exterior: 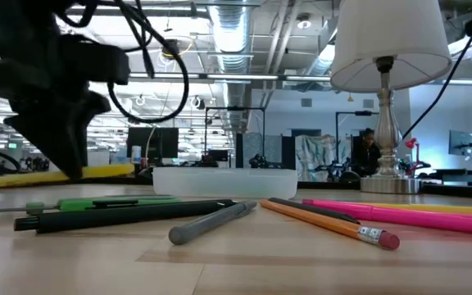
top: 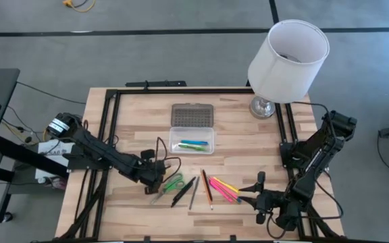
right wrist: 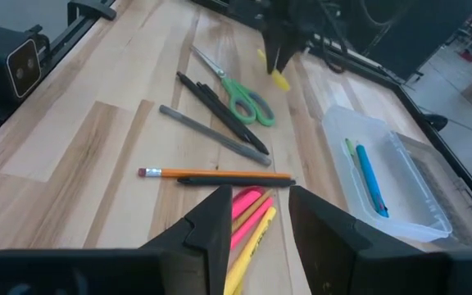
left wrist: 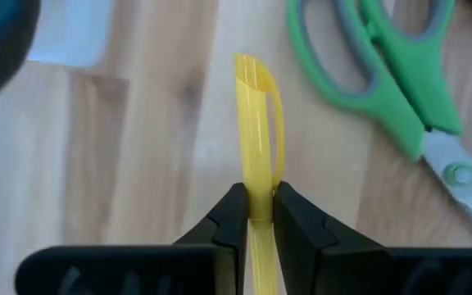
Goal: Pick & place school supplies into a supply box
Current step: Put the left yellow pen into the black supply box
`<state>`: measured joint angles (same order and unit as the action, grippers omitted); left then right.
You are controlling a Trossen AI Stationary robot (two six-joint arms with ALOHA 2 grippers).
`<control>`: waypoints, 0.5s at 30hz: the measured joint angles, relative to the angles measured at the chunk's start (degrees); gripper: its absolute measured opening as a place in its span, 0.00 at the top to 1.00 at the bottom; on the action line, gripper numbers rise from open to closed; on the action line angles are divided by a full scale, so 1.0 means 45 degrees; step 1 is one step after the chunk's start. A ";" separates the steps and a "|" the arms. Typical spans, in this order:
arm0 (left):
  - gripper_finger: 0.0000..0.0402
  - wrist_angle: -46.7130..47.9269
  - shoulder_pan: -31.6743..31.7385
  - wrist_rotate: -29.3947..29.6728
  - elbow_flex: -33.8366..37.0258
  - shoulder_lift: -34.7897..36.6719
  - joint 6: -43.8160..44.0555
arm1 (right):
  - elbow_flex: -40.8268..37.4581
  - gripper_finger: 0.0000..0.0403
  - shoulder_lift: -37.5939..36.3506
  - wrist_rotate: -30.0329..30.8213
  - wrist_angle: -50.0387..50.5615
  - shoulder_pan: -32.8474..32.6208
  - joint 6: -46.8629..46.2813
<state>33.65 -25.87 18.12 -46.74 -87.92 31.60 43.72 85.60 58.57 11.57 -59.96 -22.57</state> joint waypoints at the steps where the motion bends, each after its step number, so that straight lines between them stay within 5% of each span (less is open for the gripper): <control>1: 0.91 0.0055 0.0008 0.0215 -0.0167 0.0000 -0.0133 | 0.0000 0.71 0.0000 -0.0001 0.0000 -0.0003 0.0000; 10: 0.92 -0.0109 0.1104 0.2714 -0.1725 0.0015 -0.2677 | 0.0000 0.71 0.0000 0.0005 -0.0006 0.0021 0.0005; 15: 0.92 -0.1391 0.2474 0.2701 -0.2239 -0.0001 -0.5144 | 0.0000 0.71 0.0000 0.0053 -0.0010 0.0024 0.0005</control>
<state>27.39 -14.73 30.27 -56.82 -87.93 8.45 43.72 85.60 58.80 11.53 -59.86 -22.55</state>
